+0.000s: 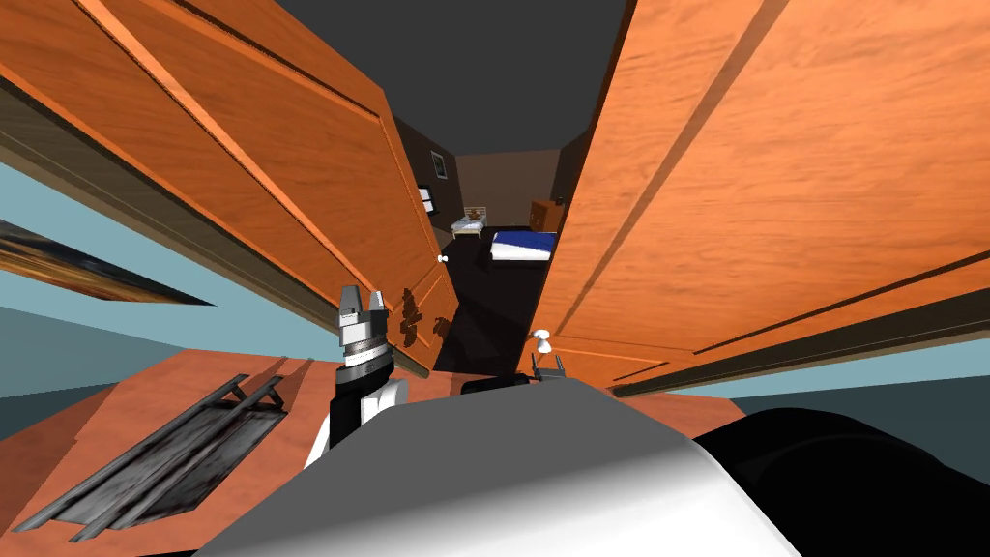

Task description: Push the door open

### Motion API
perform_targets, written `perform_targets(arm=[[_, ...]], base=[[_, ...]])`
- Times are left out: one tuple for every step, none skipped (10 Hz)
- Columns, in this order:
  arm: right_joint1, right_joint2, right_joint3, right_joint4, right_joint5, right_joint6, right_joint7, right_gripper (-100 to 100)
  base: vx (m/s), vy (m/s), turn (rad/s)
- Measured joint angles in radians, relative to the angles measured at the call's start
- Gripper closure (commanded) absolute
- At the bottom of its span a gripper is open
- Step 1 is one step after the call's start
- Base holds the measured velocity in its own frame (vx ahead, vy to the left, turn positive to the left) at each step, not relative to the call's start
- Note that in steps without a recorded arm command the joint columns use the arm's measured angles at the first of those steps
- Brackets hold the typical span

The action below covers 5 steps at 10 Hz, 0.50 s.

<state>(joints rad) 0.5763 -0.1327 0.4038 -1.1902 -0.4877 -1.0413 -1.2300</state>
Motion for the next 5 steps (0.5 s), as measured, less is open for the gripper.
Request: perform_targets(arm=[[0.001, 0.0, 0.0, -0.001, 0.0, -0.001, 0.0, 100], [0.001, -0.001, 0.0, -0.001, 0.0, -0.001, 0.0, 100], [0.001, -0.001, 0.0, -0.001, 0.0, -0.001, 0.0, 100], [0.001, 0.0, 0.001, -0.001, 0.0, -0.001, 0.0, 100], [0.002, 0.0, 0.001, -0.001, 0.0, -0.001, 0.0, 100]], base=[[-0.032, 0.014, -0.006], [-0.029, 0.011, -0.001], [-0.019, 0.007, 0.001], [-0.009, 0.003, 0.0], [0.0, 0.0, 0.0]])
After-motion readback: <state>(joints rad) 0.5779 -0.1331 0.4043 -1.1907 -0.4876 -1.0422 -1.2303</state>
